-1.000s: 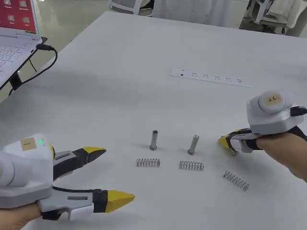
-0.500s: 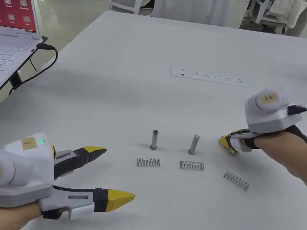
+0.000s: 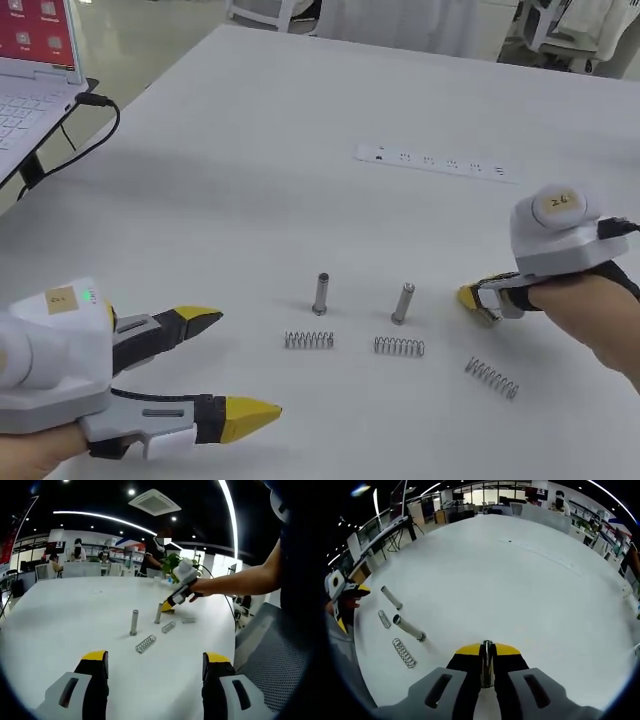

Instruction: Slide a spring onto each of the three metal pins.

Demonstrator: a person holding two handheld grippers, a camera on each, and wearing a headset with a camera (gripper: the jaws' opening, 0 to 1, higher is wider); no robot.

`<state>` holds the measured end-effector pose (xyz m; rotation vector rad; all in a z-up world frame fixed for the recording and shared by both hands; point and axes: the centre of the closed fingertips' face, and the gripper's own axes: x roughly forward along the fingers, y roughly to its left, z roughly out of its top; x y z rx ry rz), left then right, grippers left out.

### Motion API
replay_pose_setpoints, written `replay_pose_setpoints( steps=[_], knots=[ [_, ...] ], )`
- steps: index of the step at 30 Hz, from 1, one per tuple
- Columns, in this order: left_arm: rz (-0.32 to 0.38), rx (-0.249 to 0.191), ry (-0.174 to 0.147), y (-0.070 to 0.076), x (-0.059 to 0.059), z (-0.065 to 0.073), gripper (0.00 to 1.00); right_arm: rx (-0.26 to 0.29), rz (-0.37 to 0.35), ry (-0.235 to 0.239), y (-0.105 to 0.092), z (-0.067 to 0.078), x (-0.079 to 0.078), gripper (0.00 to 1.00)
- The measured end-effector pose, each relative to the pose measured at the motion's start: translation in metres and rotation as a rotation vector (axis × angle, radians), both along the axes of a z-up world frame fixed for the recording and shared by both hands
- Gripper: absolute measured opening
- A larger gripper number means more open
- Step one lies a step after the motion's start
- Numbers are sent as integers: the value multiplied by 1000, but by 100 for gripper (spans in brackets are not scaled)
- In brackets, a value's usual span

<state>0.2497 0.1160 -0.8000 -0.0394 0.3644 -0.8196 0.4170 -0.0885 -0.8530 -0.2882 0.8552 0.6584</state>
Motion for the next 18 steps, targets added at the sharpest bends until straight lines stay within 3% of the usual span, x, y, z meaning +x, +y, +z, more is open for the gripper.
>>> replay_pose_setpoints(
  steps=[18],
  knots=[
    [-12,5,-15,-3,-2,5,73,19,-4,-33,-4,22,-11,6]
  ],
)
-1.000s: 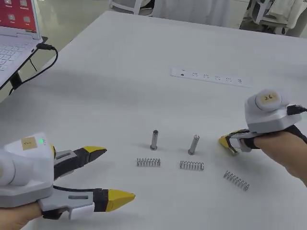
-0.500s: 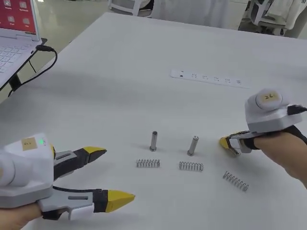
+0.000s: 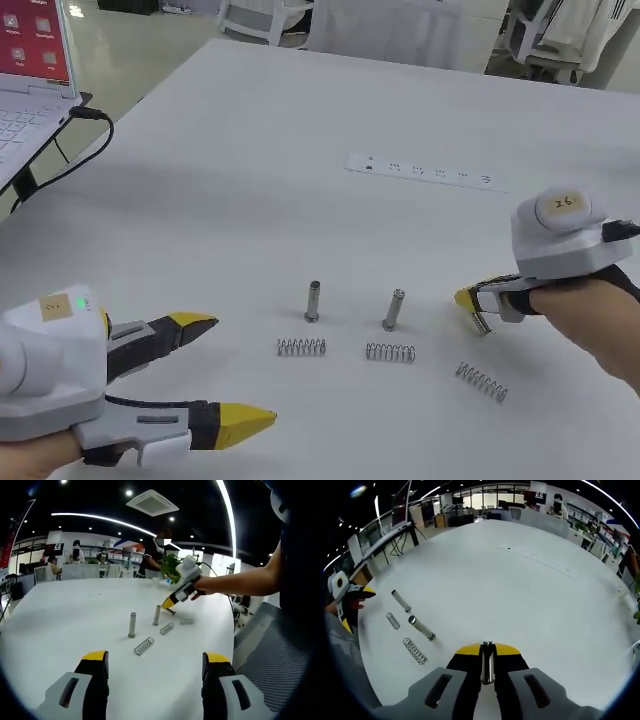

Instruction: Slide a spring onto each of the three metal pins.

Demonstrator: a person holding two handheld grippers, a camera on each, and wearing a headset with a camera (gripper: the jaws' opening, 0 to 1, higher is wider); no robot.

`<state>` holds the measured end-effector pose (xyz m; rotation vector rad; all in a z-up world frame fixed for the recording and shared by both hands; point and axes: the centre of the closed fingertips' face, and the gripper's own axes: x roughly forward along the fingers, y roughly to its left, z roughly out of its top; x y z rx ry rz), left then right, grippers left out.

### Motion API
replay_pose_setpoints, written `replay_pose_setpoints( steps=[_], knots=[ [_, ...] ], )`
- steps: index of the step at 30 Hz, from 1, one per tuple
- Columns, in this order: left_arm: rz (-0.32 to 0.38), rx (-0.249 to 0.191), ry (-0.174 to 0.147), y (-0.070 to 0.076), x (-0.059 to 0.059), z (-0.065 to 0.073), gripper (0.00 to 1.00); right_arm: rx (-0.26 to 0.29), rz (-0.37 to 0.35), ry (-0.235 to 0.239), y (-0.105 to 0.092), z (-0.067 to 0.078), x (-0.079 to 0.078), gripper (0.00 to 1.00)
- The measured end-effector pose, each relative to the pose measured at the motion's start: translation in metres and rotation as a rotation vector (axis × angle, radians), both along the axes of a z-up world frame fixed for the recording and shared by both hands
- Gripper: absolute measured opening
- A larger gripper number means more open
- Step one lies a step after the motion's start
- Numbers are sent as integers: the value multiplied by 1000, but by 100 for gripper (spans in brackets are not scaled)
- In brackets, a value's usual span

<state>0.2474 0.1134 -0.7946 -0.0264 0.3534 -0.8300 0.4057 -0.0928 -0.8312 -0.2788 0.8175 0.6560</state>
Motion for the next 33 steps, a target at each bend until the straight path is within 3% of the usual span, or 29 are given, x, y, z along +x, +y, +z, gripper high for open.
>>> replay_pose_setpoints(
  steps=[33],
  knots=[
    [-30,24,-37,-4,-3,15,72,36,-35,-52,-11,19,-14,6]
  ],
)
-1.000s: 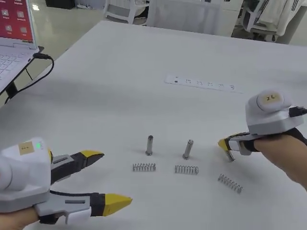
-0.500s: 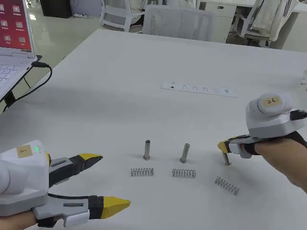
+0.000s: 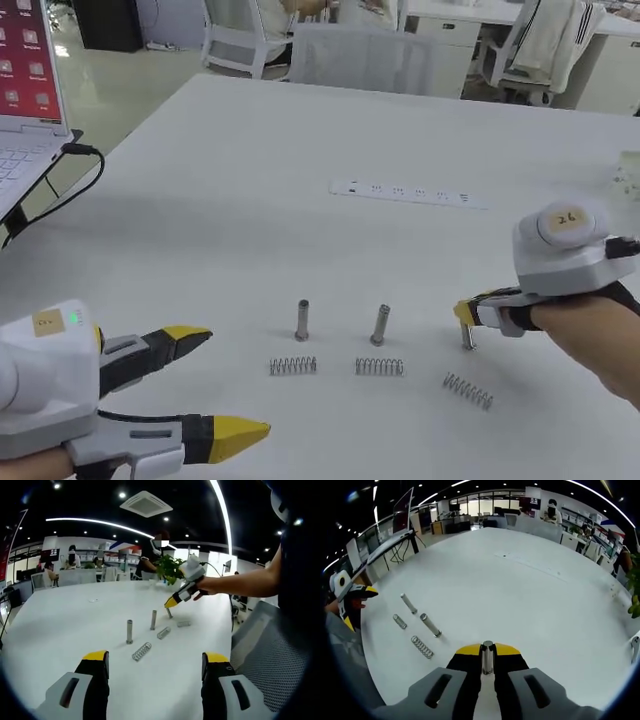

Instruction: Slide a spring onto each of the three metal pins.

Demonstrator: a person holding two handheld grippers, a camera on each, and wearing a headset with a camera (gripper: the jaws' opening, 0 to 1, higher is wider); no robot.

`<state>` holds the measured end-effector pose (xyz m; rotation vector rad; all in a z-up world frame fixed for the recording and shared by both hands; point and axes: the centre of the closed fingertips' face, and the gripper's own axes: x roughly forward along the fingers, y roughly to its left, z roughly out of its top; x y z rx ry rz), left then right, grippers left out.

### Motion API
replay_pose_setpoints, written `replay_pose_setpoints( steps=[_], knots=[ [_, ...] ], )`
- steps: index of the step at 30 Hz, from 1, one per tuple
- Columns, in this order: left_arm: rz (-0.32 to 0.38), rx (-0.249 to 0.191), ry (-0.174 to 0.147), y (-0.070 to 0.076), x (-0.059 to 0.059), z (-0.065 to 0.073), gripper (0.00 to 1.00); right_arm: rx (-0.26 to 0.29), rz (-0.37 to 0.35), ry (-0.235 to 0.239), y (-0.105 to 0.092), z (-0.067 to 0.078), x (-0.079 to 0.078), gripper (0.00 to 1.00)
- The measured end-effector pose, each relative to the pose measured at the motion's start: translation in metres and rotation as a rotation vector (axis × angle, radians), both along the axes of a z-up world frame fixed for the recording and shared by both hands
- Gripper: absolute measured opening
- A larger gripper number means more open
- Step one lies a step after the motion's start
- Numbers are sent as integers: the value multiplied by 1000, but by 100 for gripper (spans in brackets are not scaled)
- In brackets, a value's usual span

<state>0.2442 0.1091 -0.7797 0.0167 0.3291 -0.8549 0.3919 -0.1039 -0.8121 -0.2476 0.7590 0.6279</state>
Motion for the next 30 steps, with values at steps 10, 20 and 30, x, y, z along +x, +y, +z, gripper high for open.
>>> replay_pose_setpoints(
  steps=[10,20,30],
  knots=[
    [-15,4,-3,-4,-1,2,71,13,-12,-8,-6,3,-5,6],
    [-20,7,-2,-5,-3,1,71,20,-17,-14,-12,3,-9,6],
    [-28,9,1,-6,-6,1,71,24,-19,-14,-15,3,-13,6]
  ],
)
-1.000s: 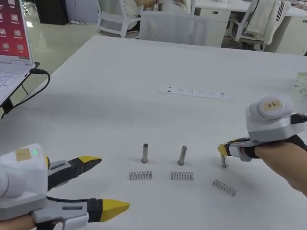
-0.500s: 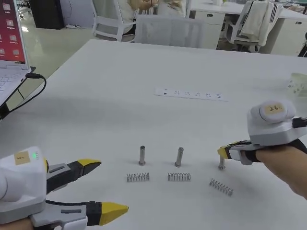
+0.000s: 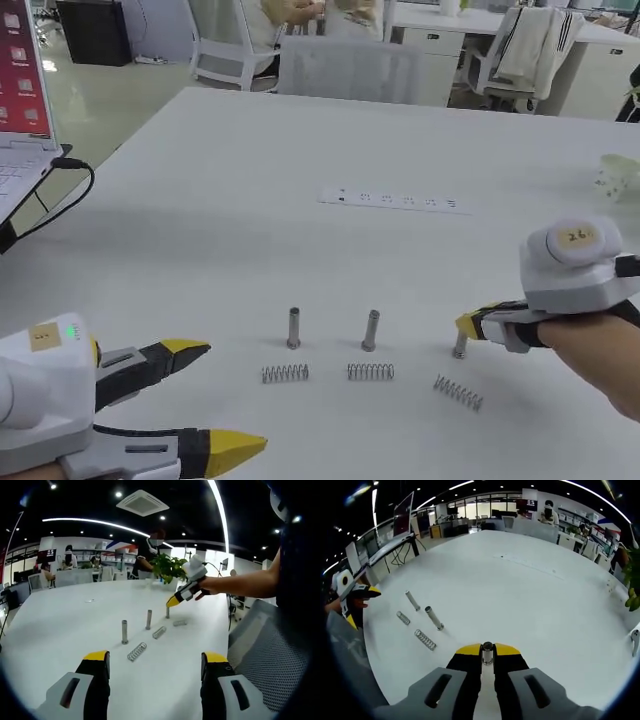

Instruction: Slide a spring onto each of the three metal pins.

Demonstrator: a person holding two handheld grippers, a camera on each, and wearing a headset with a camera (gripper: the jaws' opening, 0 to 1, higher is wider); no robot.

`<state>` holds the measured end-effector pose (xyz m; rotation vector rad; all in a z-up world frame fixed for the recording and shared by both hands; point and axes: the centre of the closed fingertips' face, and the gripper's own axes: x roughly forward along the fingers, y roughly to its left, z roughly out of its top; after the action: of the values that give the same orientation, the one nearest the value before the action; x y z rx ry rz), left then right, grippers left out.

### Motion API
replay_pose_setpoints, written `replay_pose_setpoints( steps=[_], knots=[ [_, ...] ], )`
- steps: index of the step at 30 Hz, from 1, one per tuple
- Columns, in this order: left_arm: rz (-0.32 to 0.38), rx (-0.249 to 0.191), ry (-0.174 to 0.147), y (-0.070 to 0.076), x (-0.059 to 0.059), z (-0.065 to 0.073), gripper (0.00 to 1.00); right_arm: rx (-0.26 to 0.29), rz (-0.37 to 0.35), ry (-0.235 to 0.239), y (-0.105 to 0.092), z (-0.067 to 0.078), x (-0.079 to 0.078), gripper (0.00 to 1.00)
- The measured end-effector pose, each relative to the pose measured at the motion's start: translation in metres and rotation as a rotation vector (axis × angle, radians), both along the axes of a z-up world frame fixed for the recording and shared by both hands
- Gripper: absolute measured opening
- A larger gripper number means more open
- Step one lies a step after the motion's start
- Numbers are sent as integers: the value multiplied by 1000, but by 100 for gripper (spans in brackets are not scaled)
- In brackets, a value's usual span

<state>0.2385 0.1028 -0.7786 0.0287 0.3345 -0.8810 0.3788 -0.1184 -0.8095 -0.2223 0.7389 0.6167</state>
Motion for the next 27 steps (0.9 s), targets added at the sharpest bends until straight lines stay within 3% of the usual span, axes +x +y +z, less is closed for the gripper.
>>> replay_pose_setpoints(
  steps=[27],
  knots=[
    [-6,-1,3,-1,0,-1,70,-15,18,8,-2,-7,-5,10]
  ],
)
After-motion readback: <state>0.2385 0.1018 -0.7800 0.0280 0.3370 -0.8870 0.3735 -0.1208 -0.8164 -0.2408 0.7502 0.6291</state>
